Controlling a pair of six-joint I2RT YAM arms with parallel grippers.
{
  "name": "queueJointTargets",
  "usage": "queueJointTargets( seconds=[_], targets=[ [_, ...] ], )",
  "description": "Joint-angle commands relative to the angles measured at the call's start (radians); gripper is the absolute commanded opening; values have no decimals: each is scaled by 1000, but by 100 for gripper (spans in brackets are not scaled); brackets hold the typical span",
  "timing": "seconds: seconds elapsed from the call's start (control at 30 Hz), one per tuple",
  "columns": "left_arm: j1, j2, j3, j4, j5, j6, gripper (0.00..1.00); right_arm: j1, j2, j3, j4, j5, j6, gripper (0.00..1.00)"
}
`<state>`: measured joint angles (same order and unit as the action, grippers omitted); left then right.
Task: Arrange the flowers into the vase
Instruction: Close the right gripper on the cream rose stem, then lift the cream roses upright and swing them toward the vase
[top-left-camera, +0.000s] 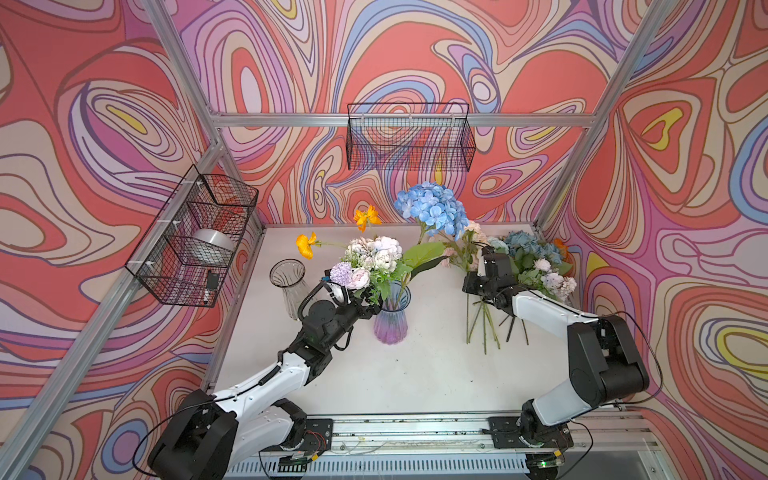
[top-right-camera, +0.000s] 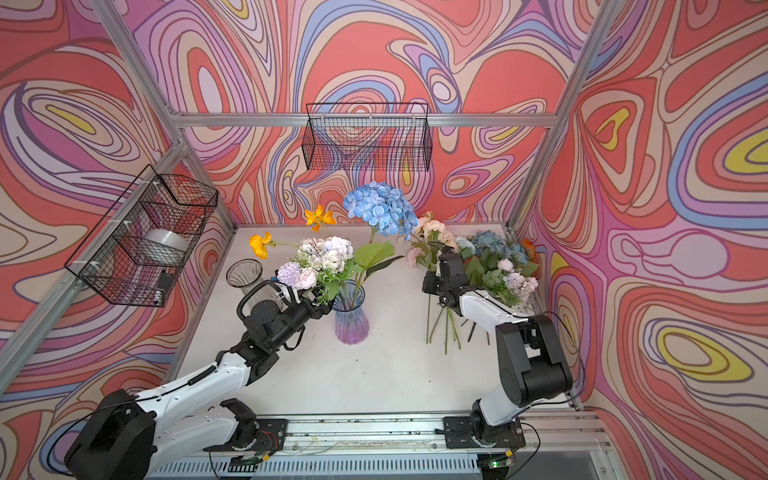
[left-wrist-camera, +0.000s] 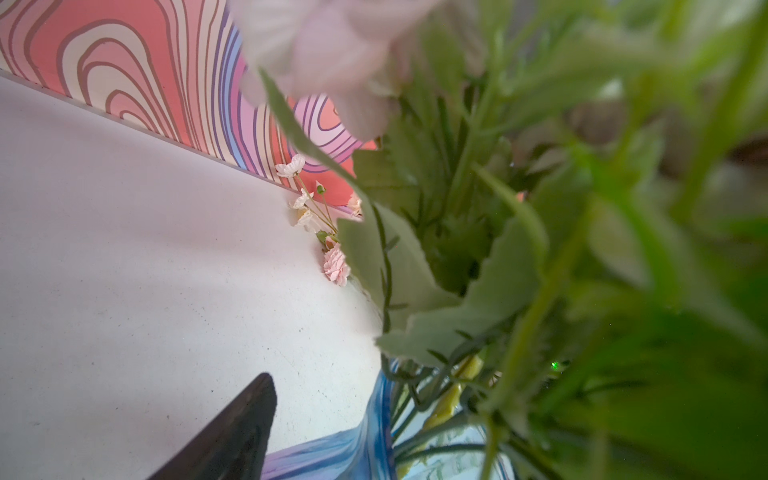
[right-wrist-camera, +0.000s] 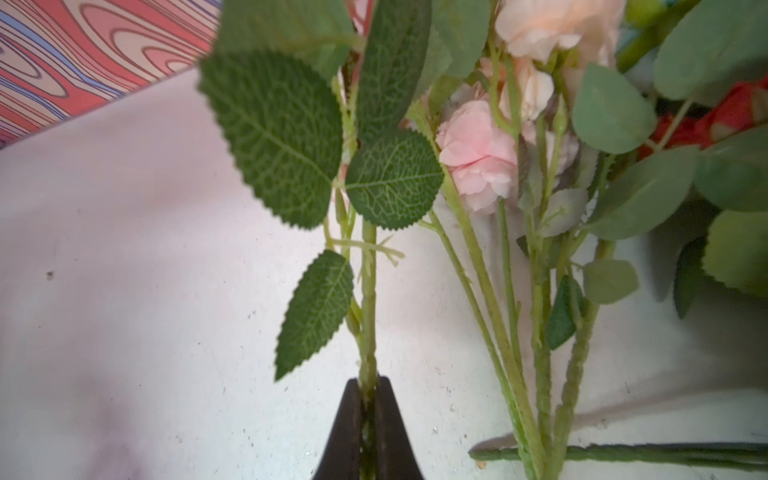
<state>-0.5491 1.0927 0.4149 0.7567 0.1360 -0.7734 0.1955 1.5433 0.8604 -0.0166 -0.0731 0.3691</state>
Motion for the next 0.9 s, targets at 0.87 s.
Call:
queueJointTargets(
  seconds=[0.87],
  targets=[
    [-2, -18, 8, -10, -49, 16, 86, -39, -608, 17, 8, -14, -114, 0]
  ],
)
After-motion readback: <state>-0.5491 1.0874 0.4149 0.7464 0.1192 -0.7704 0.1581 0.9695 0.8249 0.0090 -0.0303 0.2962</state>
